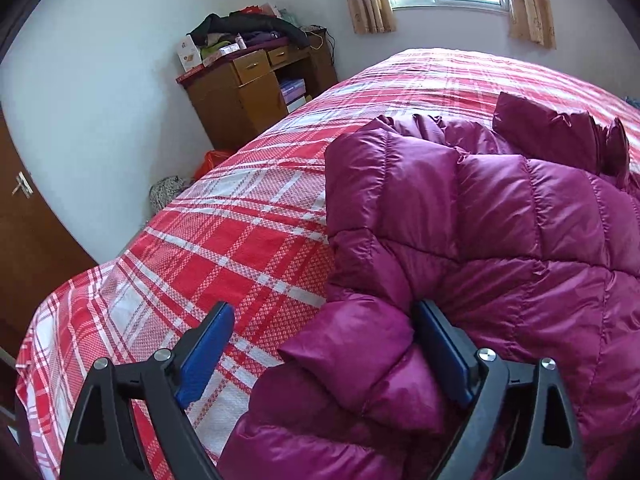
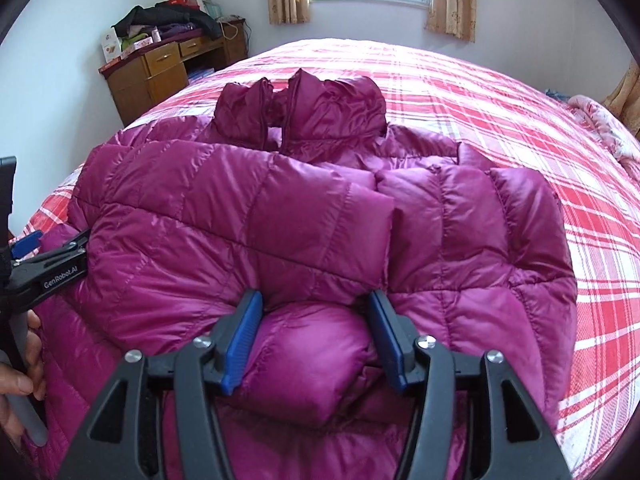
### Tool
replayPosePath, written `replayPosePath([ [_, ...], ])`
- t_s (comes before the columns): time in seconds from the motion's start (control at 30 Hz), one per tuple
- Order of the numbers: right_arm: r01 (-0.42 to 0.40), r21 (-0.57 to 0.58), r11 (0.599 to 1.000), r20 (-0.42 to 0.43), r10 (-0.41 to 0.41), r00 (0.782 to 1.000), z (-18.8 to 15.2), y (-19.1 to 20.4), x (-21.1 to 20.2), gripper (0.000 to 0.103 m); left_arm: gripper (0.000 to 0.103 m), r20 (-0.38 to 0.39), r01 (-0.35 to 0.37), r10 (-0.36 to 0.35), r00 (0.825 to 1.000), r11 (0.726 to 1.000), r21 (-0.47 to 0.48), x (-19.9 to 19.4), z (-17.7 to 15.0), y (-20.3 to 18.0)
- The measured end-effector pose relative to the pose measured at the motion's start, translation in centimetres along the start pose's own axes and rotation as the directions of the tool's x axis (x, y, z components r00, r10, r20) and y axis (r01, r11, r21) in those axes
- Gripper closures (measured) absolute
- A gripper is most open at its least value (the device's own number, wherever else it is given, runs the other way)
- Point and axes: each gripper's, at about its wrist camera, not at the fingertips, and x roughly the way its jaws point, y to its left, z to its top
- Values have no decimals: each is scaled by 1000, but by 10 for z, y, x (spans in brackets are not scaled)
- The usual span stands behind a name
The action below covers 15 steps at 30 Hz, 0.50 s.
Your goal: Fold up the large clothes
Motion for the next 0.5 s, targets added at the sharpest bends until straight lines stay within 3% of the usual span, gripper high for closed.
replayPosePath([
  [0.13,-39,27,999,48,38,998,34,-15,-34,44,11,-21,88,-91,996,990,-112,3,-3,19],
  [0.2,-34,56,998,62,31,998,62,-25,-45,19,11,-24,115,-121,992,981,-159,5,-3,25],
  [0.27,-96,132,987,45,91,995,92,-41,-40,7,11,-18,138,-144,989,971,-194,5,-5,30],
  [0.4,-122,349,929,-23,138,990,139,-75,1,7,11,-7,158,-163,987,962,-222,5,-5,34],
  [0.5,-161,443,882,-88,222,971,162,-81,44,7,11,0,165,-170,986,958,-234,4,-6,36],
])
